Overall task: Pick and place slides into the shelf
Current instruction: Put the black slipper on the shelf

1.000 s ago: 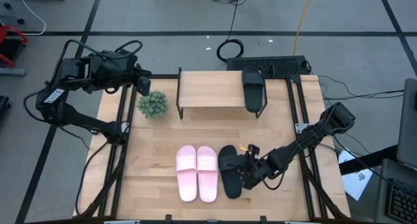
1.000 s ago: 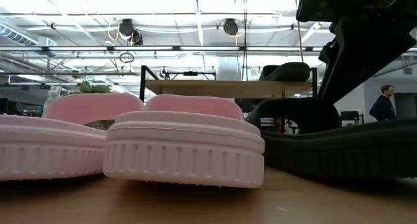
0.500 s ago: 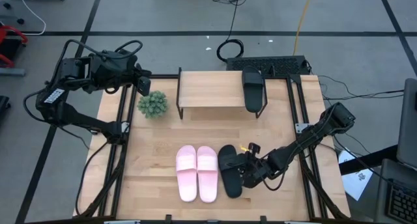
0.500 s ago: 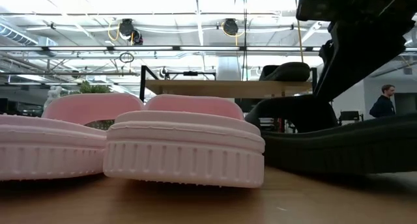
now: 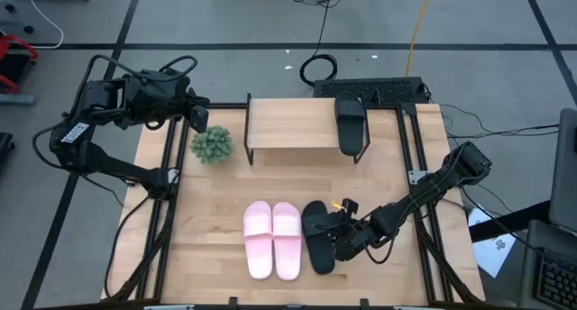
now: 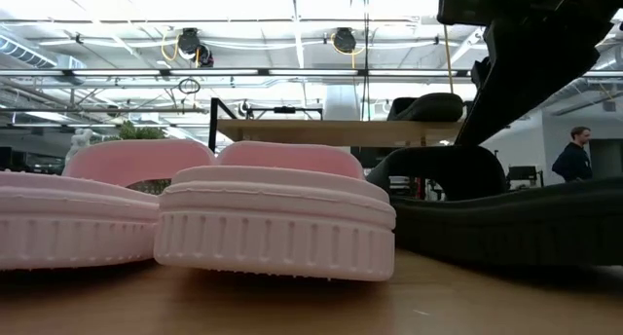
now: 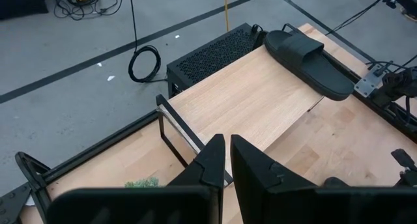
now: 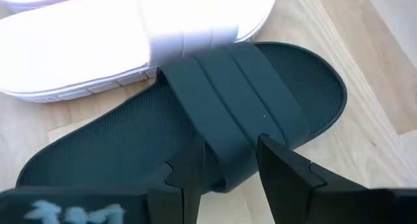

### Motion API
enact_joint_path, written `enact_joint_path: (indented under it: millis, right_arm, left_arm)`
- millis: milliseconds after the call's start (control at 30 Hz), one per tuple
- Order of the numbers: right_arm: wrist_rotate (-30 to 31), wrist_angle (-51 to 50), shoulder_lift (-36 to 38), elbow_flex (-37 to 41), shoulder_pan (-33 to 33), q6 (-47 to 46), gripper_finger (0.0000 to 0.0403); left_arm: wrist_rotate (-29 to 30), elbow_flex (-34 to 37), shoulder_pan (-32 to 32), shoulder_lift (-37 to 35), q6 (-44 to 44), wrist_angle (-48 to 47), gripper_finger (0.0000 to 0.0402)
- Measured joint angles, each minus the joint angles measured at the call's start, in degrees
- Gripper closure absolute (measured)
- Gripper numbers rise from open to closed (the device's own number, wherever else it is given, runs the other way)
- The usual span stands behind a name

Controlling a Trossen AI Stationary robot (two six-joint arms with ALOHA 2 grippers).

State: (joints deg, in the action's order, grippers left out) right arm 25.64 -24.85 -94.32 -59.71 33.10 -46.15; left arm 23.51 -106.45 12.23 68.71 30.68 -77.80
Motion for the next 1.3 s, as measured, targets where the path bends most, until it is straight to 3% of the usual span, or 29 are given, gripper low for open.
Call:
enact_joint_path:
  millis: [1100, 1300]
  right_arm:
    - [4.4, -0.6, -4.6, -0.1, 0.8, -1.1, 0.0274]
    - [6.0, -2.0, -4.4, 0.0, 0.5, -0.9, 0.0304]
  left_arm:
    - [-0.6, 0.0, 0.0, 0.0, 0.1, 0.1, 0.0376]
    - [-0.6, 0.0, 0.0, 0.0, 0.3, 0.1, 0.0376]
